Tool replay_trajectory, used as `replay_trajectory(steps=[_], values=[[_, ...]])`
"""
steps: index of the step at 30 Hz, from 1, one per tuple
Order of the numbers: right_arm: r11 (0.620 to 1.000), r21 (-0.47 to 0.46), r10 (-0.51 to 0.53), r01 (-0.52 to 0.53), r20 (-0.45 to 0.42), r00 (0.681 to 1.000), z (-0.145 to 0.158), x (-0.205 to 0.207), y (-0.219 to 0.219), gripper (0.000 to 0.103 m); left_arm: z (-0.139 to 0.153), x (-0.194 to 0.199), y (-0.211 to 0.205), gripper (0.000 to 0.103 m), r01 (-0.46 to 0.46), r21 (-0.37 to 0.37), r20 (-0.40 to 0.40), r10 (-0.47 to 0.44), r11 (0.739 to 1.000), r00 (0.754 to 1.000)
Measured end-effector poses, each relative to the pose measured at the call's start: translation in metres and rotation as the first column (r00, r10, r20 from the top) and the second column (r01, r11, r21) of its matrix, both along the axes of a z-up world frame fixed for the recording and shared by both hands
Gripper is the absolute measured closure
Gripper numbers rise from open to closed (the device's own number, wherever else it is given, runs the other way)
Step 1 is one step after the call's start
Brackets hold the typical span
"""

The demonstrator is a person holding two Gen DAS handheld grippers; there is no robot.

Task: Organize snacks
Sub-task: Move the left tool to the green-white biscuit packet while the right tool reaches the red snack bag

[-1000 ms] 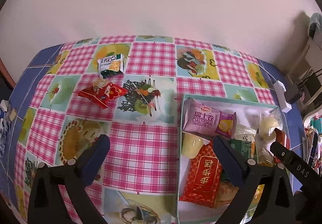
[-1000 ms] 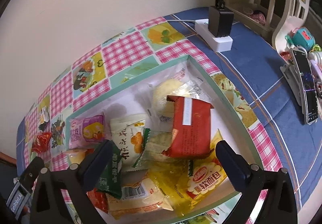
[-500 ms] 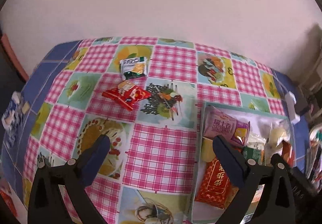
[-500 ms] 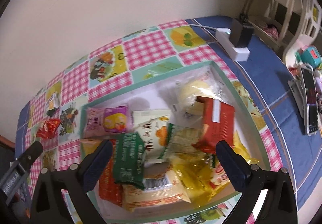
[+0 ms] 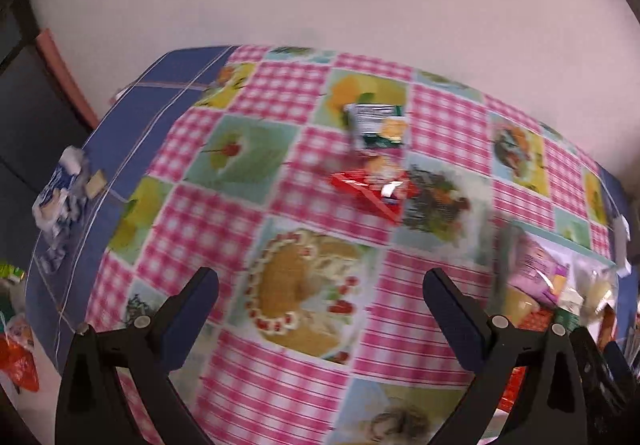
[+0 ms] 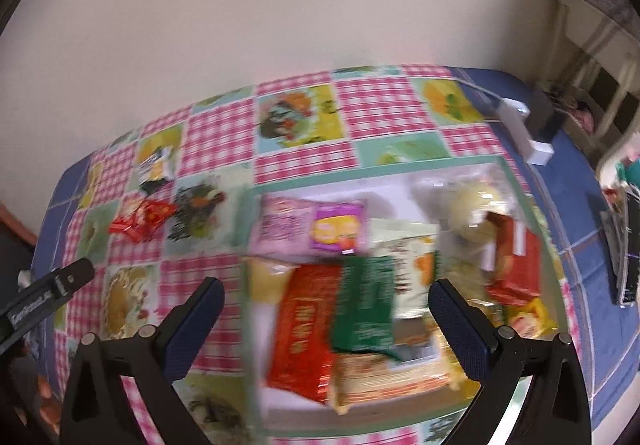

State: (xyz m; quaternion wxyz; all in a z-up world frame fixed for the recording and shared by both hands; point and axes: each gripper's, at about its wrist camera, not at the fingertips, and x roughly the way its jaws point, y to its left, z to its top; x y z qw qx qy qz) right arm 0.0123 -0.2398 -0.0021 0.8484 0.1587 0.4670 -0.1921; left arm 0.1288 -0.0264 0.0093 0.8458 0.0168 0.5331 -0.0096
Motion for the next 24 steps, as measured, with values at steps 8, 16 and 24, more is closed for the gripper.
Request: replay_trajectory(steps=[8, 16, 24], values=[[0.996, 0.017, 0.090, -0.090, -0.010, 0.996, -0.006, 0.028, 0.048, 0.000, -0.016, 0.011, 0.036, 0.001, -0.074, -0.027, -0.052, 0.072, 0.997, 0.996], [0.986, 0.007, 0.169, -0.169, -0.008, 0.986, -0.013, 0.052, 0.073, 0.000, -0.022, 0.024, 0.064, 0.001, -0.131, -0.068, -0.034, 0.129, 0.989, 0.991], [0.983, 0.049, 0.176, -0.176, 0.007, 0.984, -0.019, 0.077, 0.073, 0.001, -0.023, 0.044, 0.064, 0.001, -0.116, -0.179, 0.029, 0.123, 0.977, 0.992]])
